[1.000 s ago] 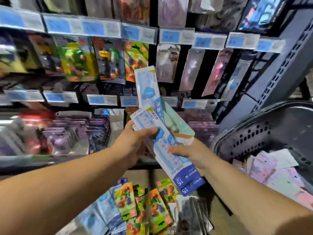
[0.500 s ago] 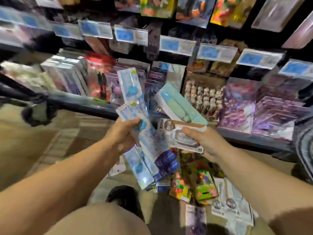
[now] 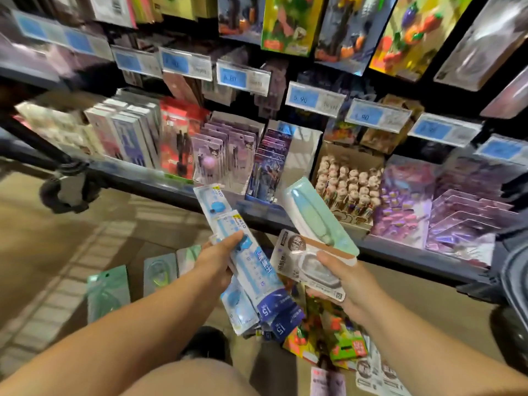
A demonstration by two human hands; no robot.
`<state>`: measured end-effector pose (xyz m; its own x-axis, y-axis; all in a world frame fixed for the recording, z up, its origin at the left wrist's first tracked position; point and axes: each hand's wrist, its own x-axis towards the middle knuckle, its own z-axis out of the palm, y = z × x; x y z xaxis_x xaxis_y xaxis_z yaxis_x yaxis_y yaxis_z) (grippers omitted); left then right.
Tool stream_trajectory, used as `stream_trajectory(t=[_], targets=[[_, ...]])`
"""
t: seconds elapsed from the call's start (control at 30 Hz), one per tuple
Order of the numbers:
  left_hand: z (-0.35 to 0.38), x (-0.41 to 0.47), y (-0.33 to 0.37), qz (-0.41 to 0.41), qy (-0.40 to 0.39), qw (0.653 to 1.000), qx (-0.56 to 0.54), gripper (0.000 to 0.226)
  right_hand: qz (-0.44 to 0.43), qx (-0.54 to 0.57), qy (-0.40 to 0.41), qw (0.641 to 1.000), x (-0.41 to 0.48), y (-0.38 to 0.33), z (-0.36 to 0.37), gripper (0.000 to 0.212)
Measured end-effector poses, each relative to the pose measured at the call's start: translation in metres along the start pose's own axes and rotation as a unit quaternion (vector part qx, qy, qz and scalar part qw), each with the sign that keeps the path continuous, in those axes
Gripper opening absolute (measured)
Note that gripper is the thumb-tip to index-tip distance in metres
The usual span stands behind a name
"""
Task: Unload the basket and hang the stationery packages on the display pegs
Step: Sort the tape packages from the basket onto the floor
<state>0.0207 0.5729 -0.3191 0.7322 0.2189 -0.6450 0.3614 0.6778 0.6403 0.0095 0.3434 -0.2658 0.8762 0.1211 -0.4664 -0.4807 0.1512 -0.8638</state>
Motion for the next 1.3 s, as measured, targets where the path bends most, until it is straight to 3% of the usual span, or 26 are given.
stream_trajectory(t=[0.07, 0.1, 0.2, 0.43, 0.6, 0.7, 0.83, 1.03, 1.3], targets=[[0.005, -0.002, 0.001, 0.005, 0.002, 1.0, -0.003, 0.032, 0.001, 0.031, 0.02, 0.999, -0.003, 0.0, -0.001, 0.064], [0.006, -0.003, 0.001, 0.004, 0.002, 1.0, 0.002, 0.029, -0.002, 0.043, 0.031, 0.999, -0.004, 0.0, -0.001, 0.066], [0.007, -0.004, 0.002, -0.006, 0.009, 1.0, 0.01, 0.035, 0.012, 0.052, 0.041, 0.998, -0.007, 0.001, -0.003, 0.053], [0.0, 0.006, -0.003, 0.013, 0.043, 0.999, 0.027, 0.052, -0.014, 0.05, 0.064, 0.997, -0.01, -0.007, -0.012, 0.049], [-0.011, 0.015, -0.015, -0.022, 0.052, 0.995, 0.081, 0.044, -0.004, 0.019, 0.061, 0.998, -0.012, -0.005, -0.013, 0.046], [-0.017, 0.019, -0.015, -0.007, 0.04, 0.99, 0.132, 0.024, 0.004, -0.011, 0.06, 0.998, -0.015, 0.001, -0.013, 0.048], [-0.03, 0.032, -0.013, 0.008, 0.047, 0.981, 0.19, 0.026, 0.014, -0.014, 0.061, 0.998, -0.015, 0.012, -0.017, 0.048], [-0.035, 0.034, -0.013, 0.004, 0.096, 0.988, 0.122, 0.023, 0.022, -0.034, 0.042, 0.998, -0.016, 0.023, -0.015, 0.025], [-0.035, 0.037, -0.01, -0.015, 0.112, 0.986, 0.126, 0.02, 0.057, -0.079, 0.035, 0.995, -0.013, 0.037, -0.002, 0.034]])
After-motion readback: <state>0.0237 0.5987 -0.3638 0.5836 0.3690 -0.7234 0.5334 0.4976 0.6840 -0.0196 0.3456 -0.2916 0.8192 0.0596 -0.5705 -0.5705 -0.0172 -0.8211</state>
